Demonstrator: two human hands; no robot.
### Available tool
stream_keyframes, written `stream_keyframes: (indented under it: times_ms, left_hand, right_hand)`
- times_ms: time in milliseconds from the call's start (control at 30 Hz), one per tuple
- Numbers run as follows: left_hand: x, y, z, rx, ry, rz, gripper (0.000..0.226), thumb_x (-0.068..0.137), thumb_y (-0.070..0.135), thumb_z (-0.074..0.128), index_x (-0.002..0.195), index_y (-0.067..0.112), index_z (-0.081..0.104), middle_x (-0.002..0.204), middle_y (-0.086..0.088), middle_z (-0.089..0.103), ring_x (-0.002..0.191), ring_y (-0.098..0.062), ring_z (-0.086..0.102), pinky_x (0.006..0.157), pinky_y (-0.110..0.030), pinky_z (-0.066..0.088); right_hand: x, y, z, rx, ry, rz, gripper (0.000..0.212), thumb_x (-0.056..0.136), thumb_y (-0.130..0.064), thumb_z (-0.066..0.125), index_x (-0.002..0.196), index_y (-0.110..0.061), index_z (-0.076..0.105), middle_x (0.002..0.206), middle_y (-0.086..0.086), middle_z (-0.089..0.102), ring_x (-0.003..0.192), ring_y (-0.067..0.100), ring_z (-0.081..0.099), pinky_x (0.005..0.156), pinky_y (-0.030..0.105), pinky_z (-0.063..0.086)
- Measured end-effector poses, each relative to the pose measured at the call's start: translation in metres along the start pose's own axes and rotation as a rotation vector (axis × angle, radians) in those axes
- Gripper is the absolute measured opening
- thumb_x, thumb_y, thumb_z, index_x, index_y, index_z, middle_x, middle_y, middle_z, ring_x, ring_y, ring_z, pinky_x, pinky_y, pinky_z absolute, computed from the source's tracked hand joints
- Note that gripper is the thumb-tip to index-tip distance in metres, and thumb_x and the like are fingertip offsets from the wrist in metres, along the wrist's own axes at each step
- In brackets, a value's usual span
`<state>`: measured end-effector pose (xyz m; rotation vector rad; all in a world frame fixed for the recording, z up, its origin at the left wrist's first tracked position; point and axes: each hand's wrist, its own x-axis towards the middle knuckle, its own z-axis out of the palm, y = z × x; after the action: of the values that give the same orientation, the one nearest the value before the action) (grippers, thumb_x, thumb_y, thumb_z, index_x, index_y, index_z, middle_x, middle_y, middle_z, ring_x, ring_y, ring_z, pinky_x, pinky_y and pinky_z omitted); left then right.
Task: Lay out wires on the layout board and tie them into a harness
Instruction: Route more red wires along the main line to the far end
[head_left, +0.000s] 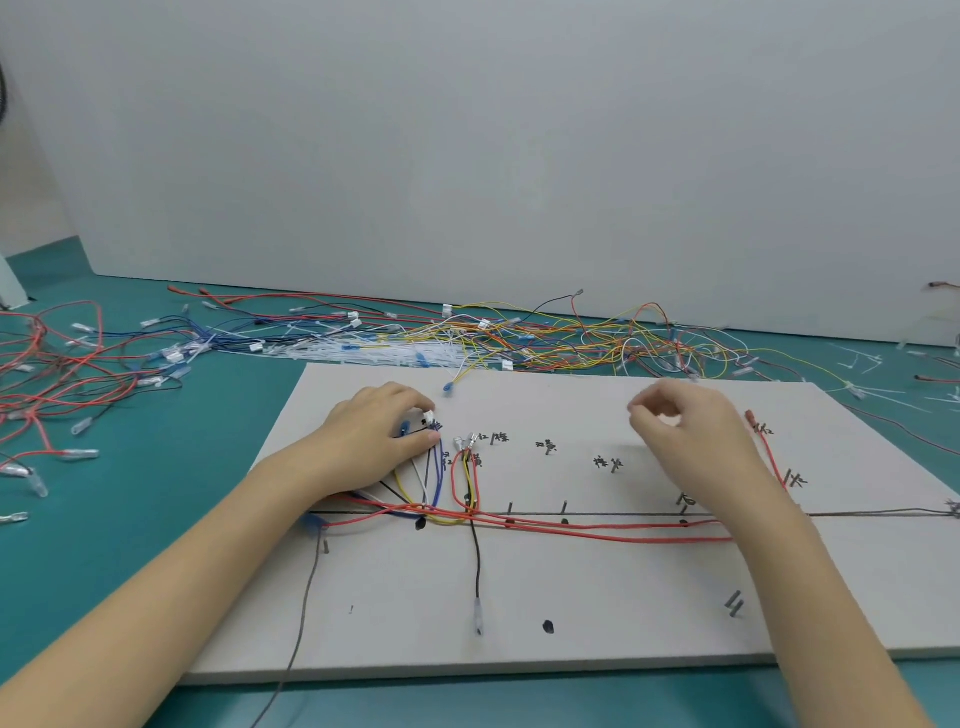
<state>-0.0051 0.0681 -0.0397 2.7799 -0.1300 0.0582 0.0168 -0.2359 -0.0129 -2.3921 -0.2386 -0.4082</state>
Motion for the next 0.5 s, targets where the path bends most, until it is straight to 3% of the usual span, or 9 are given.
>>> stream_keyframes:
  times_ms: [100,200,400,500]
  left_hand:
    - [0.000,-0.001,0.001,0.003,0.014,0.004,0.038,0.096,0.048,0.049,0.130,0.032,0.051,0.141,0.006,0.045,0.131,-0.021,0.038,0.107,-0.037,0.032]
    - [0.000,-0.003,0.002,-0.012,0.019,0.007,0.038,0.096,0.048,0.050,0.130,0.033,0.052,0.141,0.007,0.045,0.131,-0.020,0.038,0.107,-0.036,0.032]
    - [-0.002,-0.008,0.002,-0.044,0.018,0.022,0.037,0.096,0.047,0.050,0.131,0.033,0.051,0.142,0.009,0.044,0.130,-0.019,0.038,0.108,-0.037,0.031]
    - [-0.002,-0.008,0.003,-0.043,0.025,0.026,0.037,0.096,0.047,0.050,0.131,0.033,0.051,0.142,0.009,0.044,0.130,-0.018,0.038,0.107,-0.037,0.031]
  right_hand:
    - [0.016,-0.014,0.013,-0.094,-0.135,-0.078,0.020,0.089,-0.023,0.053,0.106,-0.024,0.064,0.106,-0.012,0.064,0.107,0.017,0.053,0.084,0.034,0.044]
    - [0.047,-0.027,0.028,-0.090,-0.137,-0.113,0.042,0.091,-0.020,0.050,0.133,-0.020,0.048,0.126,-0.002,0.058,0.123,0.020,0.045,0.094,0.038,0.041]
    - [0.102,-0.023,0.063,-0.175,-0.240,0.052,0.065,0.092,-0.014,0.044,0.151,-0.018,0.017,0.127,0.018,0.050,0.109,0.033,0.048,0.089,0.045,0.045]
    - [0.106,-0.007,0.077,-0.314,-0.334,0.132,0.039,0.093,-0.013,0.042,0.131,-0.011,0.043,0.129,0.019,0.050,0.123,0.035,0.039,0.095,0.044,0.039]
